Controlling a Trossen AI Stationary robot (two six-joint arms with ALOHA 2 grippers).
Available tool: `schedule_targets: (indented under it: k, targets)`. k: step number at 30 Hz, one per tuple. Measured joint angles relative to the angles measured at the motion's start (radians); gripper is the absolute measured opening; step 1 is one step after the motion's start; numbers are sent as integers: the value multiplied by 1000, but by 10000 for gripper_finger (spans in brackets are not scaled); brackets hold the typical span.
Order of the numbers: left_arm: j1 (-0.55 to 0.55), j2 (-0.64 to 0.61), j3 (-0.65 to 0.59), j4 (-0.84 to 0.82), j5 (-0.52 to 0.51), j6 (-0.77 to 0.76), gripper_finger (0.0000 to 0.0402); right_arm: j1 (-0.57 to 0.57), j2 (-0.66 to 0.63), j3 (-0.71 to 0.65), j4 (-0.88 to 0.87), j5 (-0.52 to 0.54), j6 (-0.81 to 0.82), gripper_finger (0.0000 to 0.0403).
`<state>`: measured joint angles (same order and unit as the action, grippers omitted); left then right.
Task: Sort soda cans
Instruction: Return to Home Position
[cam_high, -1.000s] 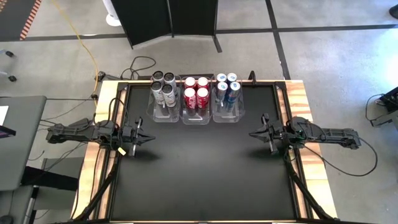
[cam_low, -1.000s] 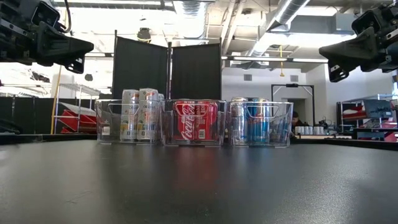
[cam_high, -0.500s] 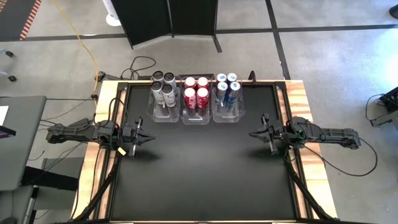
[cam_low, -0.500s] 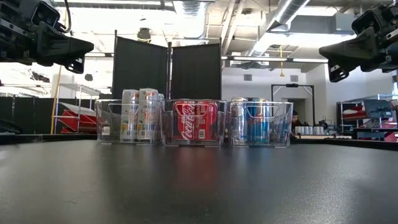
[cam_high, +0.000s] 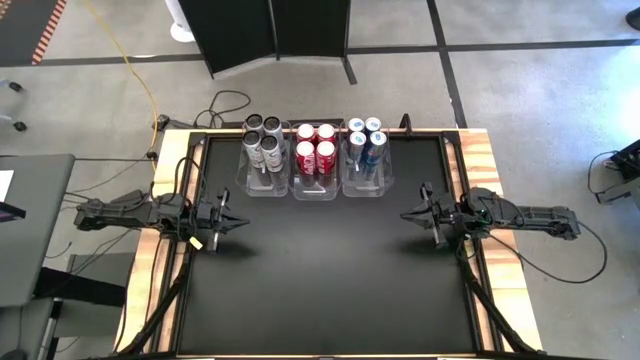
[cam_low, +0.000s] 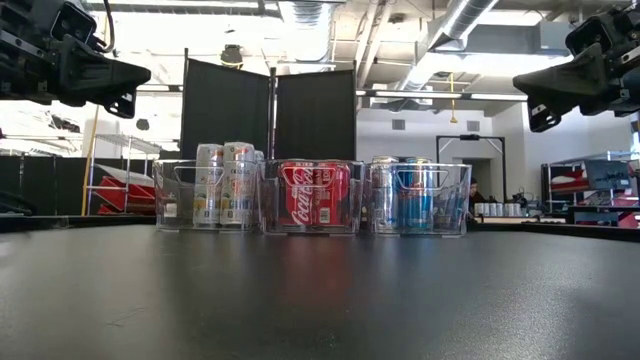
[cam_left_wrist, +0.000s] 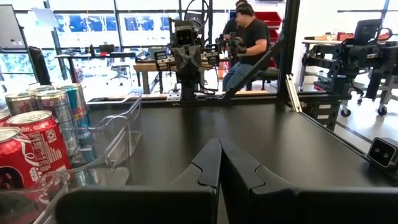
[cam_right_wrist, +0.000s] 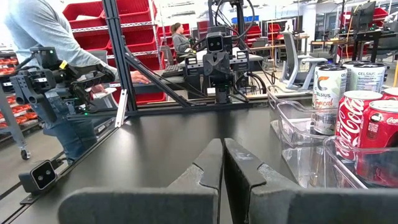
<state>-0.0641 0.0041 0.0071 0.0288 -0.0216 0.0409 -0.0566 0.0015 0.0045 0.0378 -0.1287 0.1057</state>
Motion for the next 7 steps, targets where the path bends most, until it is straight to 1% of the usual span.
schedule_targets:
  k: [7]
  targets:
    - [0, 0, 0, 0, 0, -1, 0, 0, 0, 0, 0, 0, 0, 33]
